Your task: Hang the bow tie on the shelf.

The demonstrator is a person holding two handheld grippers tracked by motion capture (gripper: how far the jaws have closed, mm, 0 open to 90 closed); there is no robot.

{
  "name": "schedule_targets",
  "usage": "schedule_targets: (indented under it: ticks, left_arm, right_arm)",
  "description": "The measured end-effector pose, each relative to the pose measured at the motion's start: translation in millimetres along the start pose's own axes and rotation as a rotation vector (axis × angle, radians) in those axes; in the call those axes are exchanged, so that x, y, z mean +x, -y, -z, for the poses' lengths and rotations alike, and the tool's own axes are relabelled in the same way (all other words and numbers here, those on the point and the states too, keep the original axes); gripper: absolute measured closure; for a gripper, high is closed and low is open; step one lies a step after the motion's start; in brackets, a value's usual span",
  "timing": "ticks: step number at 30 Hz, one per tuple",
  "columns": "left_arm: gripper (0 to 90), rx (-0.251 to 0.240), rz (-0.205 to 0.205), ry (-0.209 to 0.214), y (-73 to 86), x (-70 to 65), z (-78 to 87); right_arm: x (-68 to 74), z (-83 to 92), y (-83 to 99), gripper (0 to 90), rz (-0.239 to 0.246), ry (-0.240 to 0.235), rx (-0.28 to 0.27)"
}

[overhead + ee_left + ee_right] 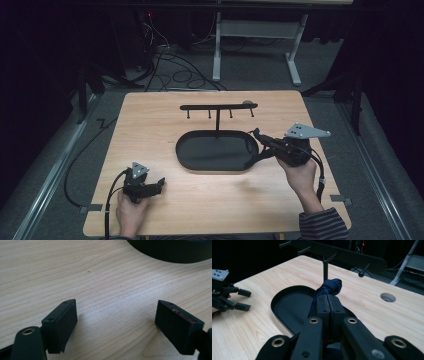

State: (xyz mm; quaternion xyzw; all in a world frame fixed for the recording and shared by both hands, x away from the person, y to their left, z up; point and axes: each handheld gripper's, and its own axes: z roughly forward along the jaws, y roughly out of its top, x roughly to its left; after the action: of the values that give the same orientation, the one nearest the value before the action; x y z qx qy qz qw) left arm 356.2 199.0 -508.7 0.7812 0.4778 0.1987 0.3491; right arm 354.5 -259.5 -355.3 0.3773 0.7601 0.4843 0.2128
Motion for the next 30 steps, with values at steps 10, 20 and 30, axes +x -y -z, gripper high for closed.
schedule_targets:
  ticks: [10,20,30]
  left_arm:
    - [18.5,0.000,0.000,0.000,0.0,0.0,0.0]
    - [18.5,0.000,0.000,0.000,0.0,0.0,0.0]
    - [18.5,0.000,0.000,0.000,0.0,0.0,0.0]
  right_arm:
    - [-6.3,-5.0,-11.5,90.0,-0.006,0.007,-0.015]
    - [-14.0,-11.4,-20.0,90.0,-0.018,0.014,-0.019]
    - [-20.2,-17.5,-23.2,90.0,-0.037,0.019,-0.015]
